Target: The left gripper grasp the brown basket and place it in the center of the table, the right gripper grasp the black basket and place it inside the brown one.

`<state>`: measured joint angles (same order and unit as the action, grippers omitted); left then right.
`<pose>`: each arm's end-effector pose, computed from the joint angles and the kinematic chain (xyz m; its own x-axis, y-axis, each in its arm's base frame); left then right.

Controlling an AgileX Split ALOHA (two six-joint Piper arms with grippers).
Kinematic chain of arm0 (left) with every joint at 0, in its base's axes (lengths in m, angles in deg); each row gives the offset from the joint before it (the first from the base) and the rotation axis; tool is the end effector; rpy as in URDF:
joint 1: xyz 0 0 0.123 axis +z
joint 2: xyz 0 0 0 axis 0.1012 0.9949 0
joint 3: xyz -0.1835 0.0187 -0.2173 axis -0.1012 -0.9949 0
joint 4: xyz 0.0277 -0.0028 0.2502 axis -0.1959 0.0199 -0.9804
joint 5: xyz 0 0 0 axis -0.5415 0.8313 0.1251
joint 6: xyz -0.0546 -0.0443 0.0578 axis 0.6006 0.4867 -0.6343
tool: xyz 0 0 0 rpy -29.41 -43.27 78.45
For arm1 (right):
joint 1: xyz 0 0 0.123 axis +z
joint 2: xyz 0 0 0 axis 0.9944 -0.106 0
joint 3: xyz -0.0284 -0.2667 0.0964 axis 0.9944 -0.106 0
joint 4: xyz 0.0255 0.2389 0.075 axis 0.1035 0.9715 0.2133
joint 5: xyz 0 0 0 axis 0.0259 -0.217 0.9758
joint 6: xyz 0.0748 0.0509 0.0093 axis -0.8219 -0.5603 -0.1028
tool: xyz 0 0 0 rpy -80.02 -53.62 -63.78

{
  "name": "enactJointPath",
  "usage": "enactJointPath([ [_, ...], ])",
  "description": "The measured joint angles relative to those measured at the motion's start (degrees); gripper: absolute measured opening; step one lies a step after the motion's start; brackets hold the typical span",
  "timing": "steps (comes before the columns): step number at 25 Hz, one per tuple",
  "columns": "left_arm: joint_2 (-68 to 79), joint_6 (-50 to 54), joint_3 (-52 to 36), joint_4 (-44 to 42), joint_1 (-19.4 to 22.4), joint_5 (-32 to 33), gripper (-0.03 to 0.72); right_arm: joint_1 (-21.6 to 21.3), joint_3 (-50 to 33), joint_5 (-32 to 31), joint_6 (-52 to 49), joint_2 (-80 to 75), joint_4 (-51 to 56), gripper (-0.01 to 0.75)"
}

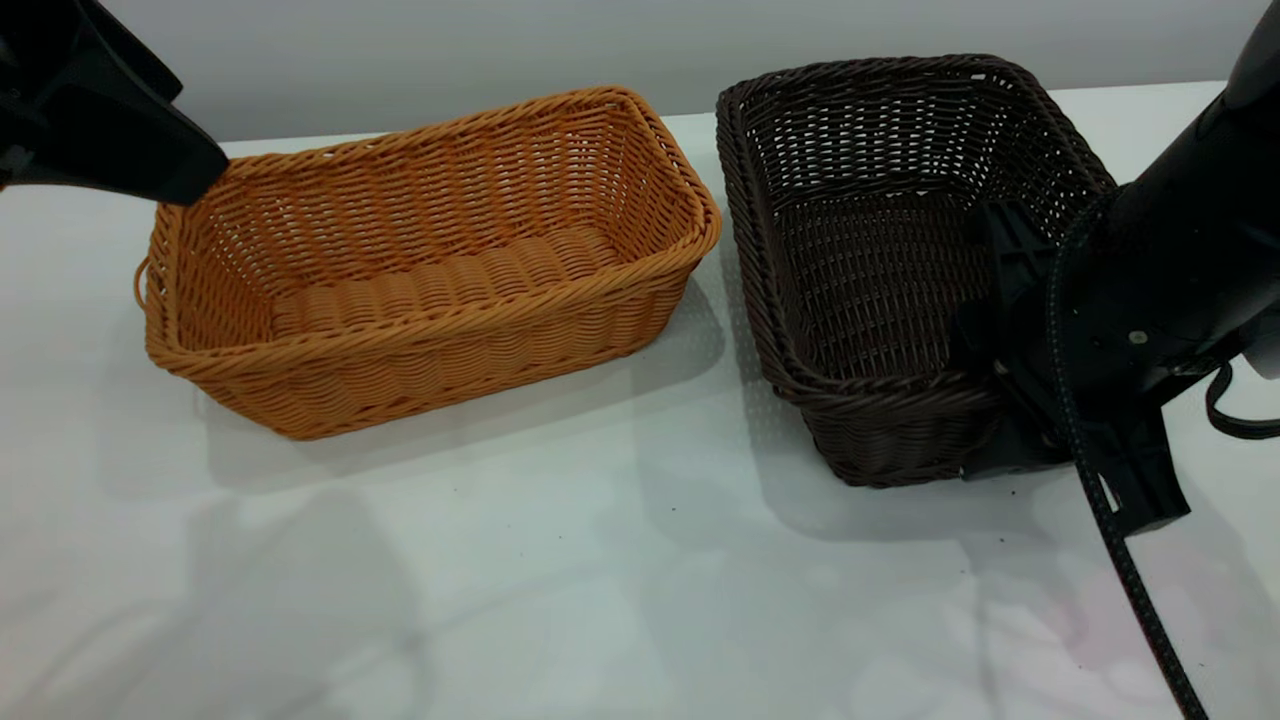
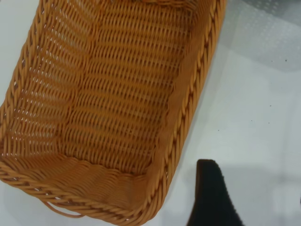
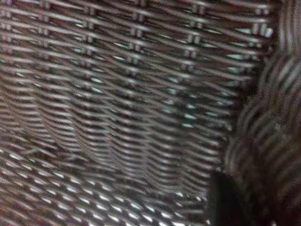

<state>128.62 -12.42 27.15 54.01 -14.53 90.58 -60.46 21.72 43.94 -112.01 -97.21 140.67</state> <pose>0.2196 -0.0941 0.2531 -0.3534 0.7641 -0.5396 0.7860 0.5554 0.2716 0.2710 0.1251 0.0801 -0.2702 0.9527 0.1389 0.9023 0.2002 0.3817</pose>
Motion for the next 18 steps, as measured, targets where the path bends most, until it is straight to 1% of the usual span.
enactJointPath([
  [2, 0.0, 0.0, 0.0, 0.0, 0.0, 0.1, 0.386, 0.0, 0.0, 0.8, 0.0, -0.3, 0.0, 0.229],
  [3, 0.0, 0.0, 0.0, 0.0, 0.0, 0.3, 0.386, 0.0, 0.0, 1.1, 0.0, -0.3, 0.0, 0.225],
  [12, 0.0, 0.0, 0.0, 0.0, 0.0, 1.4, 0.386, 0.0, -0.1, 1.3, 0.5, -0.3, -0.2, 0.223],
  [18, 0.0, 0.0, 0.0, 0.0, 0.0, 1.3, 0.386, 0.0, -0.1, -1.3, 0.6, -0.3, -0.2, 0.222],
])
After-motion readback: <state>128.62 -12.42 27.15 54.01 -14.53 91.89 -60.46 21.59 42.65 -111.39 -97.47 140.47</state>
